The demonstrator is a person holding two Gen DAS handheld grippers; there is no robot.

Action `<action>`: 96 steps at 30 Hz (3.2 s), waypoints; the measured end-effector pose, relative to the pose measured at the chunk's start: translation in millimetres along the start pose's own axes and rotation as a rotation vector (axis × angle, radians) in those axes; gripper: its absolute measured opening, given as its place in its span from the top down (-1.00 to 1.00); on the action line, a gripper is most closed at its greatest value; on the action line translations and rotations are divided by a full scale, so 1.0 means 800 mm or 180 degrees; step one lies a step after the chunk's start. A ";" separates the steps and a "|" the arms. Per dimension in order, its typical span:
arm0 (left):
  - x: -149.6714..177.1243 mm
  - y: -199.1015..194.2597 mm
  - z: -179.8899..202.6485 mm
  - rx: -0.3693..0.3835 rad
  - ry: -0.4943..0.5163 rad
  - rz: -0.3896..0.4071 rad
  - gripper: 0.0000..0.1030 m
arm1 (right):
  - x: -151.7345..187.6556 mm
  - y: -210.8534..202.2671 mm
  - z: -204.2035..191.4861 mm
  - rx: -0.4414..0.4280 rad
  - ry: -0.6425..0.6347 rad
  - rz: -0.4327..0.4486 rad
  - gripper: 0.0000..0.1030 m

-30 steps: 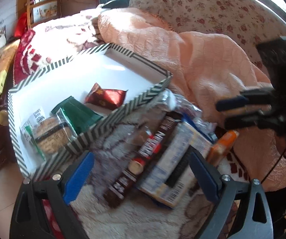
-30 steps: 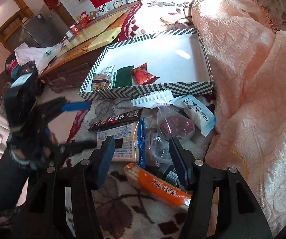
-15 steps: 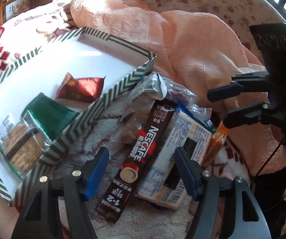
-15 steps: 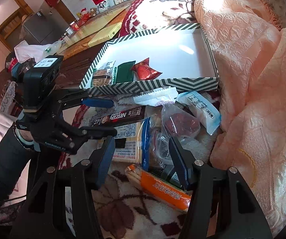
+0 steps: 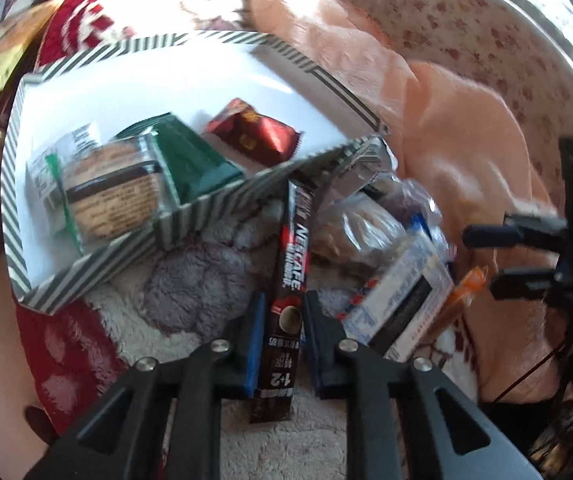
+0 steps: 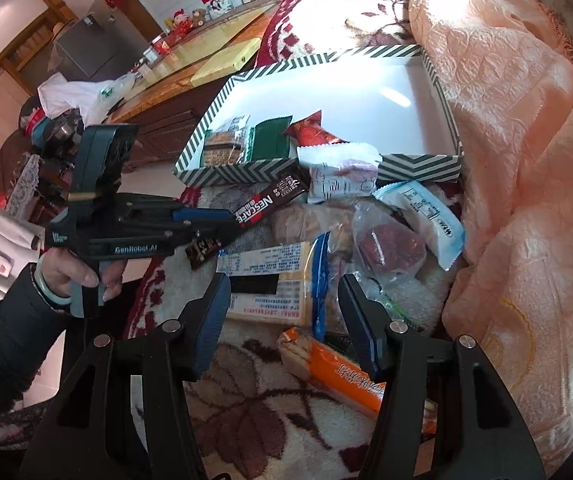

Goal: Organize snacks
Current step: 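Grasp the Nescafe coffee stick with the left tool, then grasp the cream cracker pack with the right tool while the left tool holds the Nescafe stick, then lower the cracker pack and Nescafe stick into the box and release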

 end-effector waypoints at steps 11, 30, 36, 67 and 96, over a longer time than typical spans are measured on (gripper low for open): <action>-0.007 0.020 0.016 -0.0750 0.0202 -0.0144 0.22 | 0.003 0.008 -0.012 -0.0067 -0.0002 -0.0078 -0.09; 0.068 -0.034 -0.027 -0.0809 -0.0586 0.0105 0.72 | 0.009 0.090 -0.033 -0.0127 0.0219 -0.0548 -0.09; 0.074 -0.037 -0.036 -0.0789 -0.0831 0.0233 0.72 | -0.037 0.125 -0.042 0.0139 0.0067 -0.0421 -0.09; 0.059 -0.071 -0.021 -0.0781 -0.1058 0.0464 0.80 | -0.034 0.084 -0.063 0.0221 -0.0534 -0.0122 -0.11; -0.119 0.002 -0.098 -0.1154 -0.1096 0.0401 0.78 | -0.188 0.137 0.101 0.0518 0.0164 -0.0050 -0.11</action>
Point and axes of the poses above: each gripper's, at about its wrist camera, not at the fingertips, and y roughly the way its jaws point, z to its right, x to its underside, the point moved 8 cm from there along y, roughly the way its jaws point, and after that the axes turned 3 degrees about -x, right-handed, at the moved point
